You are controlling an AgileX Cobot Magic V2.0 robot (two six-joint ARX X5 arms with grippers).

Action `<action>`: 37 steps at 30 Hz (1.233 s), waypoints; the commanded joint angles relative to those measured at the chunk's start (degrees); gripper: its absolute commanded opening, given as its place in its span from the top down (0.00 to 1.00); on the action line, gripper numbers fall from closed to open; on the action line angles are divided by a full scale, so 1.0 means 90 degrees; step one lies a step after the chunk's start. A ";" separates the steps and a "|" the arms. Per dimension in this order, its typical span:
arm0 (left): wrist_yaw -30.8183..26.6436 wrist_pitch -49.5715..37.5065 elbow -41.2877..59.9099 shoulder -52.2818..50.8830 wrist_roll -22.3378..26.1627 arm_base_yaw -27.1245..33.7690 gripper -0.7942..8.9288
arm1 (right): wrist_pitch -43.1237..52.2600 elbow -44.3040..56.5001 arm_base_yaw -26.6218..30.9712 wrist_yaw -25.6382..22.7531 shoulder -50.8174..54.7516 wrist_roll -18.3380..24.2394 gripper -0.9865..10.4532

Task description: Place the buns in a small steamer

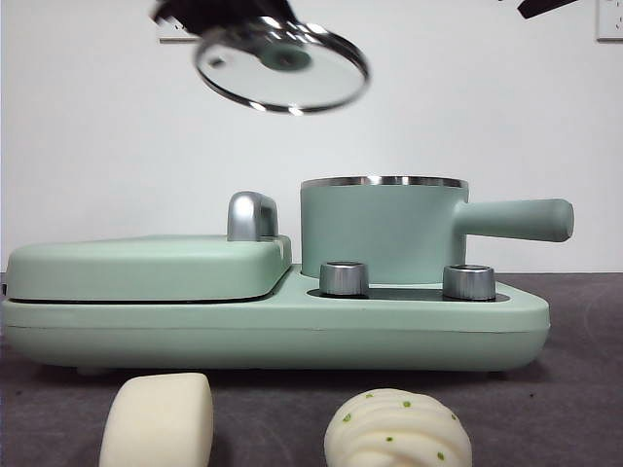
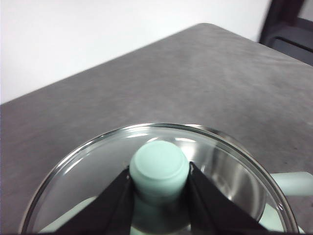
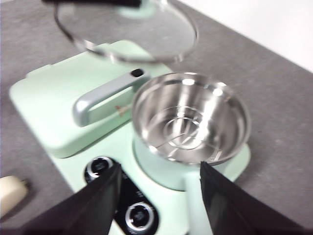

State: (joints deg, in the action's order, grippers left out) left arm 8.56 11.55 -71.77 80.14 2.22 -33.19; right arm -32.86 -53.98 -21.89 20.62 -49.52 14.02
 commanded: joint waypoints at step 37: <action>-0.0508 0.1076 0.0998 -0.2040 0.0313 0.1207 0.91 | 0.0913 -0.0136 -0.4556 -0.0741 -0.4206 0.1234 0.56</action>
State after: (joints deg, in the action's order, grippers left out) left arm 4.01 22.90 -61.49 62.08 3.88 -22.22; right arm -24.97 -54.08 -62.00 13.69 -86.13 24.51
